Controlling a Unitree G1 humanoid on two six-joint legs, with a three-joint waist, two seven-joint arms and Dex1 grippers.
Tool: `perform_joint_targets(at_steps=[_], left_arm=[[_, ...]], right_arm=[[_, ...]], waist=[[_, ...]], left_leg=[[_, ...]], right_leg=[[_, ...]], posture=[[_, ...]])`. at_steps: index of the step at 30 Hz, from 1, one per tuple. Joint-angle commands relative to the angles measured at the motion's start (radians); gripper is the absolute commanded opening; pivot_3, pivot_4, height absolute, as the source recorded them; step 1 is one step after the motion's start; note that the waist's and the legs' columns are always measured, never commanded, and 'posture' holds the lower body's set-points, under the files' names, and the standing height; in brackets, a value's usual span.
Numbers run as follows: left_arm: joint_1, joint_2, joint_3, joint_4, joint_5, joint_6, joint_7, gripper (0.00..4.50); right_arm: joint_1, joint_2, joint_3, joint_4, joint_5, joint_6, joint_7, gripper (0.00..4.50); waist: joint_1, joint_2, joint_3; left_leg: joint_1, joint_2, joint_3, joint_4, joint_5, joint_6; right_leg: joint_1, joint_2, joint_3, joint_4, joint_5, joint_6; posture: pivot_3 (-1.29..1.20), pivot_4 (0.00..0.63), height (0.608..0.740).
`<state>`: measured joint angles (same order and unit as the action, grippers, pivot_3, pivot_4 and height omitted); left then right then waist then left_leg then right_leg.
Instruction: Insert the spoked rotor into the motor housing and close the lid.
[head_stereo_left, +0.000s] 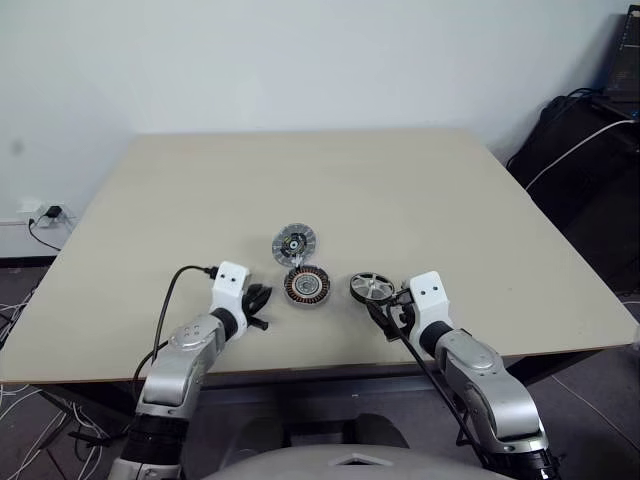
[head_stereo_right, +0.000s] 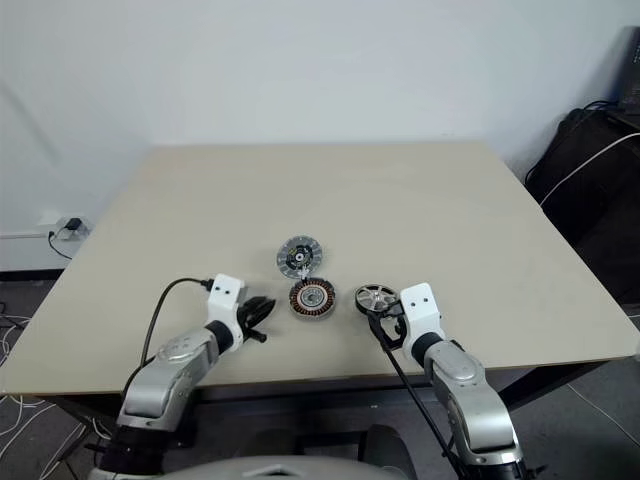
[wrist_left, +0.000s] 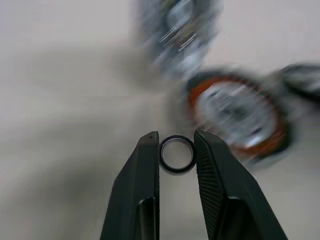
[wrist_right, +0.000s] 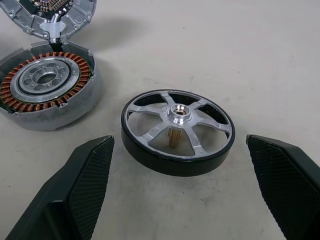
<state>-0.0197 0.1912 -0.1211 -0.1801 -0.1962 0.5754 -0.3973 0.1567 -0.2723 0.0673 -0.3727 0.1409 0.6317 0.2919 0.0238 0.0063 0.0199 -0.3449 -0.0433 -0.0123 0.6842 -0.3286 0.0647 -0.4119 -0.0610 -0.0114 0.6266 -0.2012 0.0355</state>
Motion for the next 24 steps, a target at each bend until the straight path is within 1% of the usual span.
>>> perform_joint_targets(at_steps=[1,3,6,9,14,24], left_arm=[[-0.049,-0.023,-0.085,-0.039,0.007,0.006,-0.022,0.66],[-0.081,-0.037,-0.126,-0.012,0.024,-0.002,-0.02,0.66],[-0.129,-0.061,-0.157,0.047,0.044,-0.019,-0.012,0.66],[-0.174,-0.08,-0.168,0.099,0.052,-0.028,-0.018,0.66],[-0.236,-0.079,-0.177,0.209,0.105,-0.072,0.006,0.66],[-0.254,-0.069,-0.172,0.322,0.161,-0.121,0.027,0.66]], right_arm=[[-0.025,0.002,-0.002,-0.017,0.001,-0.027,0.001,4.5],[-0.027,0.003,0.0,-0.013,0.001,-0.028,0.001,4.5],[-0.027,0.004,0.002,-0.013,0.001,-0.03,0.0,4.5],[-0.023,0.005,0.001,-0.017,0.002,-0.031,-0.002,4.5],[-0.01,0.008,-0.007,-0.025,0.002,-0.036,-0.01,4.5],[-0.003,0.014,-0.009,-0.028,0.003,-0.04,-0.017,4.5]], waist=[[0.0,0.0,0.0],[-0.001,0.0,0.0],[-0.001,0.0,0.0],[-0.002,0.0,0.0],[-0.002,0.0,0.0],[-0.001,0.0,0.0]], left_leg=[[0.0,0.0,0.0,0.0,0.0,0.0],[-0.001,0.0,0.0,0.0,0.0,0.0],[-0.001,0.0,0.0,0.0,0.001,-0.001],[-0.001,0.0,0.0,0.0,0.001,0.0],[-0.001,0.0,0.0,0.0,0.001,0.0],[-0.001,0.0,0.0,0.0,0.001,0.0]], right_leg=[[0.0,0.0,0.0,0.0,0.0,0.0],[0.0,0.001,0.0,0.0,0.0,0.0],[0.0,0.002,0.0,0.0,0.0,0.0],[0.0,0.004,0.0,0.0,0.0,0.0],[0.001,0.008,0.001,0.0,0.0,0.0],[0.0,0.006,0.002,0.0,0.0,0.0]], posture=[[0.0,0.0,0.74],[0.0,0.0,0.74],[0.0,0.0,0.74],[0.0,0.0,0.74],[0.0,0.0,0.74],[0.0,0.0,0.74]])
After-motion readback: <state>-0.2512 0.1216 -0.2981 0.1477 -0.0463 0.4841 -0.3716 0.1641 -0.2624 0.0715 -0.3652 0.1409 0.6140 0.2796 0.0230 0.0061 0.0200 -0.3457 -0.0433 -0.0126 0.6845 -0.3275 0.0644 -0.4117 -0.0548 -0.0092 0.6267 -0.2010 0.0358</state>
